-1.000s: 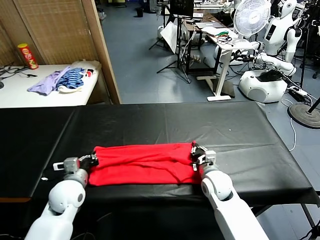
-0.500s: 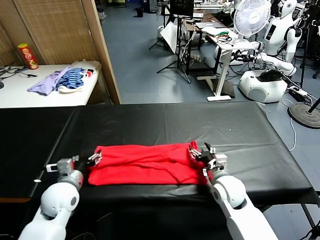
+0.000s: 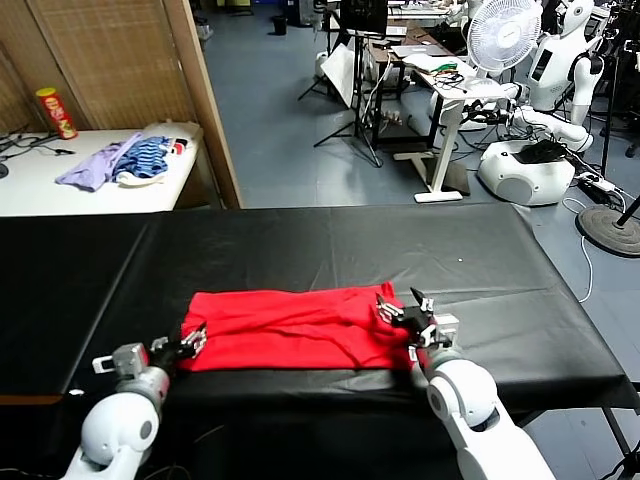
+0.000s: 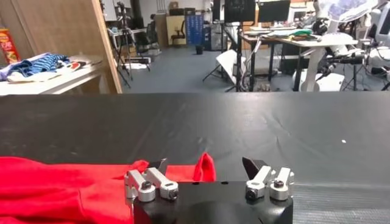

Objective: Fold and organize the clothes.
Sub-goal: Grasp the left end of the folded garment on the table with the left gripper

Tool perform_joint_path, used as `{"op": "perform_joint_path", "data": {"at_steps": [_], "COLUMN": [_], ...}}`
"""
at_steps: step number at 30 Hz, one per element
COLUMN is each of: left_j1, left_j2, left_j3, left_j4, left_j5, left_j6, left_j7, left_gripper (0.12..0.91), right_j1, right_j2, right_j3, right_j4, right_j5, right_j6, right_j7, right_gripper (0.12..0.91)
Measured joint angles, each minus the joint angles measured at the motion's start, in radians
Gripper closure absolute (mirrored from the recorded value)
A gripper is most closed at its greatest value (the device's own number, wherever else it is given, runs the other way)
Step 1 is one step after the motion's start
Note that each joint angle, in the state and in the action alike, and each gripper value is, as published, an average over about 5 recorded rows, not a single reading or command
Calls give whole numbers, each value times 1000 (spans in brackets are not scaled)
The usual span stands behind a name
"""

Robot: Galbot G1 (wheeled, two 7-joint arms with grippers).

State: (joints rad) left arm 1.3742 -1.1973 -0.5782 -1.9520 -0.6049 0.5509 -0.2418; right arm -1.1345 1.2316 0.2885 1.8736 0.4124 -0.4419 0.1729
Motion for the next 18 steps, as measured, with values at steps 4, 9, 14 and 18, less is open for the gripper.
{"op": "perform_joint_path", "data": {"at_steps": [4, 9, 14, 18], "left_j1": [-7, -8, -3, 8], "left_j2": [-8, 5, 74, 164], "left_j3": [6, 3, -31, -72], "left_j4": [4, 14, 42, 66], "left_j5": [29, 148, 350, 478], "left_j6": [1, -40, -88, -115], "left_j7": [3, 44, 78, 88], "left_gripper": [845, 867, 872, 872], "right_j1": [-7, -23, -39, -48], "right_j2": [1, 4, 6, 12], "right_j3": [8, 23, 34, 36], "right_j4": [13, 42, 80, 103], "right_j5": [-6, -6, -2, -1], "right_j6": [-2, -19, -30, -34], "right_j7": [4, 18, 28, 31], "right_gripper": [227, 227, 227, 227]}}
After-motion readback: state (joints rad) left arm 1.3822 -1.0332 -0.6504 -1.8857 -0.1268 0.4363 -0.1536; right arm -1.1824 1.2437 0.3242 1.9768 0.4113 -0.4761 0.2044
